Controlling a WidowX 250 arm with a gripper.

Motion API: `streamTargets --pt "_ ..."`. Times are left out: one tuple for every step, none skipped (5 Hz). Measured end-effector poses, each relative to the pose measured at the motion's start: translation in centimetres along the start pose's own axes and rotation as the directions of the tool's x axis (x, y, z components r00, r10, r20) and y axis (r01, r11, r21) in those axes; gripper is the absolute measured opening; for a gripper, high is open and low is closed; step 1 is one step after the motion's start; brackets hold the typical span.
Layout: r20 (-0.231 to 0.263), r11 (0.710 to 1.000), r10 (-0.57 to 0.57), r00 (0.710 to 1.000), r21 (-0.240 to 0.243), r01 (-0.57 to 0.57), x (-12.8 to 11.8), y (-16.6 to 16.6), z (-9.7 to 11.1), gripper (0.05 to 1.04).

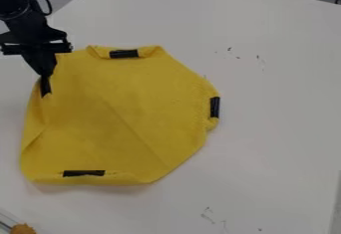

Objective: Unfold the cloth from right to left

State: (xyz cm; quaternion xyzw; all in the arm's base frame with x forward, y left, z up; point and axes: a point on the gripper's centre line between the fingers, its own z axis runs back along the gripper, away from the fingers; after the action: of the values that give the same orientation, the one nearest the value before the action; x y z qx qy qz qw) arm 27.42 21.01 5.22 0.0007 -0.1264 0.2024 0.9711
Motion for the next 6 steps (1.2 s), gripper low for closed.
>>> streamTargets --pt "-0.027 1.000 0.007 1.000 0.001 -0.007 -0.7 1.4 -1.3 0.085" --pt "-0.033 1.000 0.004 0.999 0.014 -0.004 -1.1 2.4 -1.4 0.243" --pt "-0.061 0.998 -0.038 0.997 0.046 0.041 -0.9 3.6 -1.3 0.510" --pt "-0.068 0.989 -0.074 0.995 0.125 0.082 -0.1 6.5 -0.6 0.815" --pt "-0.081 0.970 -0.140 0.987 0.190 0.153 1.3 8.6 0.4 1.005" --pt "-0.103 0.951 -0.213 0.972 0.207 0.231 2.5 8.9 1.4 1.005"
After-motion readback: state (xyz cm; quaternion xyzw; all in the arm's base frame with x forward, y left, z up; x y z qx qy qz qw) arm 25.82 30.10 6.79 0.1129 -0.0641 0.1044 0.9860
